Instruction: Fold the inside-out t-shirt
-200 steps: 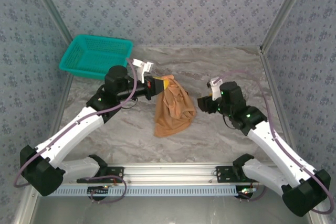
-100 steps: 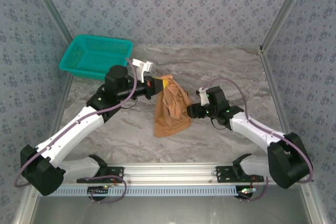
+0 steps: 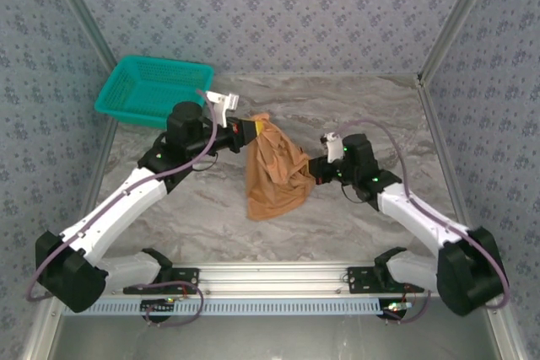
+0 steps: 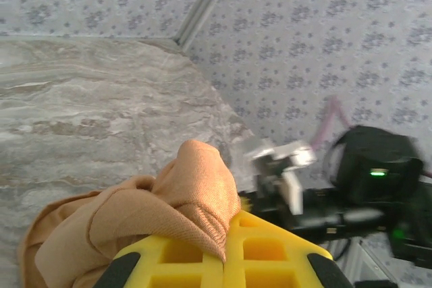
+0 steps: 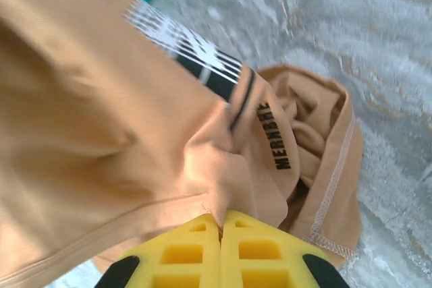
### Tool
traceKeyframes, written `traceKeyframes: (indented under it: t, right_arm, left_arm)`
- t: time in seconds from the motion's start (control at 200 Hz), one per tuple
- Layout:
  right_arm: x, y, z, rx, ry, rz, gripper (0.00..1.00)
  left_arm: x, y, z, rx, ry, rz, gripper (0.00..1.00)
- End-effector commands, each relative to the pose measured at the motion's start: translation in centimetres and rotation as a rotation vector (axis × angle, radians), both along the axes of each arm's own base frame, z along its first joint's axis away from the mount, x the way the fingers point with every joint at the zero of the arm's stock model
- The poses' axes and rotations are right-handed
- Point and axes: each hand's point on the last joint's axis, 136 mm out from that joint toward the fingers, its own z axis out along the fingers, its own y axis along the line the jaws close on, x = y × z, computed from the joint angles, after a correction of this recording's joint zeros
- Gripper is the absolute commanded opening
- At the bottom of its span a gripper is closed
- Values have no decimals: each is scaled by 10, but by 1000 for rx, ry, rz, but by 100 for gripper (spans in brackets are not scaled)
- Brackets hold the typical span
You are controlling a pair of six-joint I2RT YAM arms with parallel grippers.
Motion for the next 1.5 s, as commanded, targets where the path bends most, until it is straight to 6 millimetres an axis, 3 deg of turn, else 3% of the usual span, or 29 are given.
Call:
traceKeyframes:
  t: [0.0,0.085,0.19,0.27,0.34,0.42,0.47,0.54,0.675,0.794,0.974,1.084,1.169,1.264,1.344,1.494]
  right_arm:
    - [-11,3,45,159,-7,22,0]
    - [-11,4,78,284,2,3,0]
    - [3,4,111,478,12,-83,0]
    - [21,-3,131,589,-25,-178,0]
    - [35,-7,136,619,-48,-257,0]
    - [53,-13,129,602,-50,-338,0]
    - [62,-14,122,595,-28,-367,0]
    - [74,-17,116,574,-20,-391,0]
    - [87,-22,109,531,-18,-413,0]
    - [90,-28,109,516,-33,-434,0]
    - [93,-35,107,501,-39,-450,0]
    - [94,-39,106,497,-41,-457,0]
    - [94,-42,107,492,-45,-458,0]
    - [94,-50,111,460,-62,-465,0]
    - [95,-66,123,402,-94,-478,0]
    - [92,-99,172,352,-224,-526,0]
  left_arm:
    - [38,10,3,17,-11,143,0]
    - [79,17,-17,89,27,262,4]
    - [135,24,-39,159,61,362,24]
    - [158,40,-51,205,106,405,38]
    - [150,57,-55,238,92,438,55]
    - [122,69,-60,235,74,461,69]
    - [97,64,-65,215,61,431,77]
    - [59,46,-79,221,45,373,77]
    - [6,-16,-112,206,72,213,77]
    - [-10,-66,-140,262,88,125,76]
    - [-5,-102,-182,357,99,121,72]
    - [5,-119,-199,392,103,106,57]
    - [10,-131,-200,380,78,75,41]
    - [12,-128,-188,385,43,50,15]
    - [10,-105,-161,359,-6,42,0]
    - [8,-27,-85,274,-156,133,0]
